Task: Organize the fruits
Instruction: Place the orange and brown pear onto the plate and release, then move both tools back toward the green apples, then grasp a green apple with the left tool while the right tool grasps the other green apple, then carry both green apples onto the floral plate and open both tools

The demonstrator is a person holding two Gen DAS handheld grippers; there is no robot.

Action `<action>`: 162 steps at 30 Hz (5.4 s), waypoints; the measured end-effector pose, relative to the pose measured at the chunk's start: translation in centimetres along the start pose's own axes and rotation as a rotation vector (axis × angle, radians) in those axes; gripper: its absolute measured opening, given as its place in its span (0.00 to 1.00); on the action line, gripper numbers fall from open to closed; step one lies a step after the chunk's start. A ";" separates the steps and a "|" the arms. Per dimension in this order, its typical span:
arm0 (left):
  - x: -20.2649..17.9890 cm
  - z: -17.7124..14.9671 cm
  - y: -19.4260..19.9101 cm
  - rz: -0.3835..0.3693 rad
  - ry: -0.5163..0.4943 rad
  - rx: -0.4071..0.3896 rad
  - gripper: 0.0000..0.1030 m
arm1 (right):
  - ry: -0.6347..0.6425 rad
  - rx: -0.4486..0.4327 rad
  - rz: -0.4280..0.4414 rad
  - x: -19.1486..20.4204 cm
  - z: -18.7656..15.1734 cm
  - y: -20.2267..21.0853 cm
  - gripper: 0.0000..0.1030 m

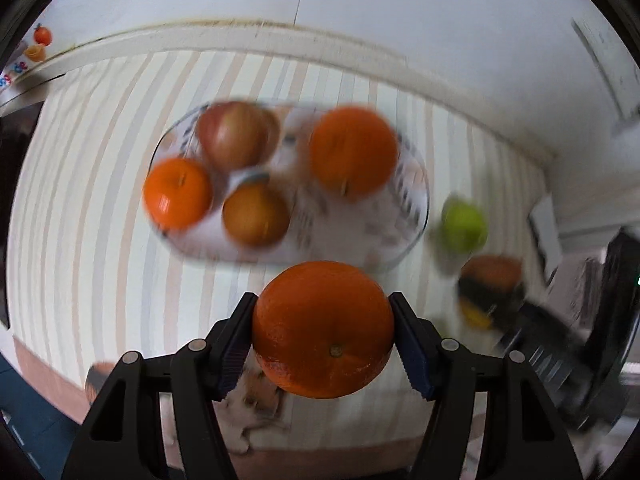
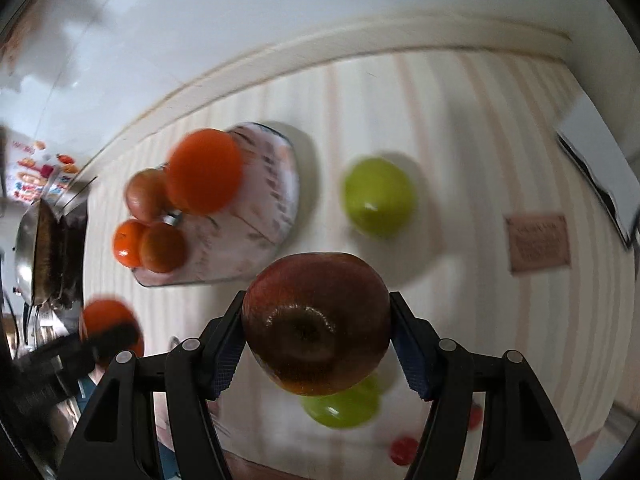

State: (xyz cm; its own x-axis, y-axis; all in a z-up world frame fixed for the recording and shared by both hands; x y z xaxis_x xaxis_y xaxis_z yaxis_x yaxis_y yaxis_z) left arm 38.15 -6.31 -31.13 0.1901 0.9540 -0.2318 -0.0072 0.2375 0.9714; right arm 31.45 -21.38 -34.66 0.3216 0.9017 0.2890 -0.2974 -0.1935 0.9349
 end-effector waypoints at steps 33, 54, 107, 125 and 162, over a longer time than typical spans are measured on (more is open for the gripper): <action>0.1 5.9 -4.1 -0.004 0.033 0.100 0.82 | 0.164 0.042 -0.045 2.0 4.1 -3.7 0.89; 3.8 0.7 5.9 0.237 -0.033 -0.215 0.82 | 0.179 -0.098 -0.118 5.2 1.4 6.2 0.89; -11.3 -6.4 -5.7 0.158 -0.322 0.039 0.82 | -0.218 -0.096 -0.087 -12.8 -6.5 10.0 0.81; -8.4 -5.8 -11.2 0.163 -0.222 0.155 0.59 | -0.191 -0.018 -0.061 -14.2 -2.6 5.0 0.81; 4.7 -4.3 -8.6 0.177 0.067 0.116 0.59 | 0.046 0.188 -0.055 -3.8 -5.4 -5.3 0.57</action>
State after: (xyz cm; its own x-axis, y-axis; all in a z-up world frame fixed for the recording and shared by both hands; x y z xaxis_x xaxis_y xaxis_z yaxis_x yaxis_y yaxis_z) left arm 34.92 -3.10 -40.81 0.1302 0.9899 -0.0560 0.0791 0.0459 0.9958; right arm 26.96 -21.73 -41.81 0.2904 0.9287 0.2305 -0.1057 -0.2083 0.9723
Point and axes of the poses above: each gripper's, at about its wrist camera, not at the fingertips, and y roughly against the way its jaws point, x to its left, z to its top, the point moved 10 cm from there along -y, roughly the way its jaws point
